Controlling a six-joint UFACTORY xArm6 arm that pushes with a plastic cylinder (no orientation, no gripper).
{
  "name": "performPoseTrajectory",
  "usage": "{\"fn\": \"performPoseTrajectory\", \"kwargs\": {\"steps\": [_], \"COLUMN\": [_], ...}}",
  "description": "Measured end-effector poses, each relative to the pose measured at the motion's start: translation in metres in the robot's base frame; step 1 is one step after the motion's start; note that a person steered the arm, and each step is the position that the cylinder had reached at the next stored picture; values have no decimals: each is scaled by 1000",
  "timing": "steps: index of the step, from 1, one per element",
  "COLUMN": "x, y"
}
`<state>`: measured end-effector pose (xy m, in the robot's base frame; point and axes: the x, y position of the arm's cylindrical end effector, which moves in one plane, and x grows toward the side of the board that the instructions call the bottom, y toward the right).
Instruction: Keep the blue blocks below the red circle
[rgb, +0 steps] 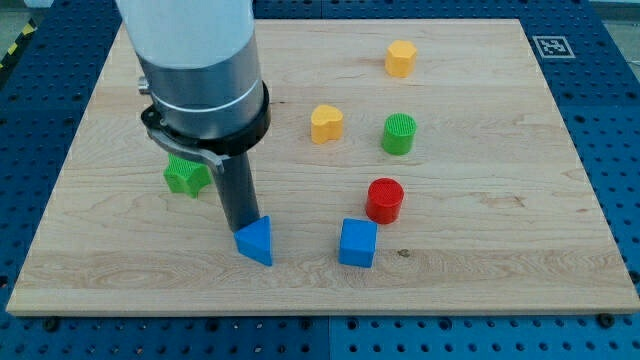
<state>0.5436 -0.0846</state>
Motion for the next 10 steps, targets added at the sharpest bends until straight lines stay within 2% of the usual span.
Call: {"fn": "performPoseTrajectory", "kwargs": {"steps": [2,3,5,6,7,8,10], "x": [28,35,35,35,21,3,14], "y": [-40,-31,47,40,-2,24,89]}}
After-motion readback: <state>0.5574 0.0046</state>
